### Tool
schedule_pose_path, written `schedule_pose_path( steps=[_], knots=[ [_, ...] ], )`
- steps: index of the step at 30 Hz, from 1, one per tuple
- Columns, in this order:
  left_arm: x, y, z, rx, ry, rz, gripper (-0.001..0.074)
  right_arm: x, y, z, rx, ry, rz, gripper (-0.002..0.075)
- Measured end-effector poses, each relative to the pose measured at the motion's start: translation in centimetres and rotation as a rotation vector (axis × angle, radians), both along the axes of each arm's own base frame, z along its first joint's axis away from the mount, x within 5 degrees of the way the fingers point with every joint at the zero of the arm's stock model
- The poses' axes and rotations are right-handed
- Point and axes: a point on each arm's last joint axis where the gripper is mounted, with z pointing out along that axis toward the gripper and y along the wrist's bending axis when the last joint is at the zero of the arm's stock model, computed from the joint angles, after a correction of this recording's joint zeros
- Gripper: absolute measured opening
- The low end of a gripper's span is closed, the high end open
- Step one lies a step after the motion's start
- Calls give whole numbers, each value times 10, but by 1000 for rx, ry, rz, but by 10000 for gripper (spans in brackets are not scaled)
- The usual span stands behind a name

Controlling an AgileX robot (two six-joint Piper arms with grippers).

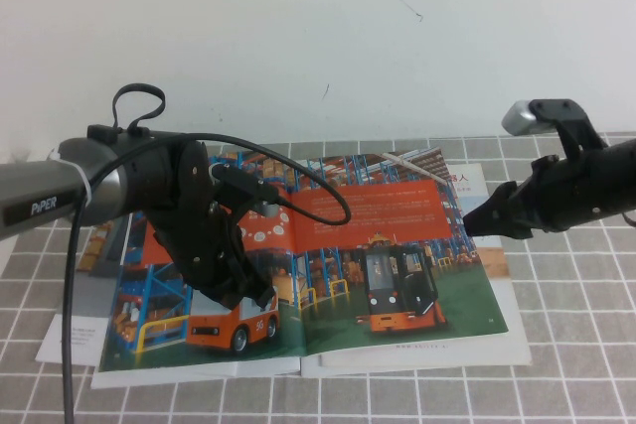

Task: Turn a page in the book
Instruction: Open the closed book

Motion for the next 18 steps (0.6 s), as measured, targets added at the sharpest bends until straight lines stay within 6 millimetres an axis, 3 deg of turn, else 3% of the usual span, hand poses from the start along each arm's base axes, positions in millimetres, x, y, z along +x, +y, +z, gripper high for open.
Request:
schedule_pose_path(
  steps=[11,18],
  knots=[
    [0,-1,0,-13,6,9,-4,9,1,-43,-4,102,-14,330],
    [0,-2,0,-22,3,15,-4,9,7,-48,-18,99,-6,330]
  ],
)
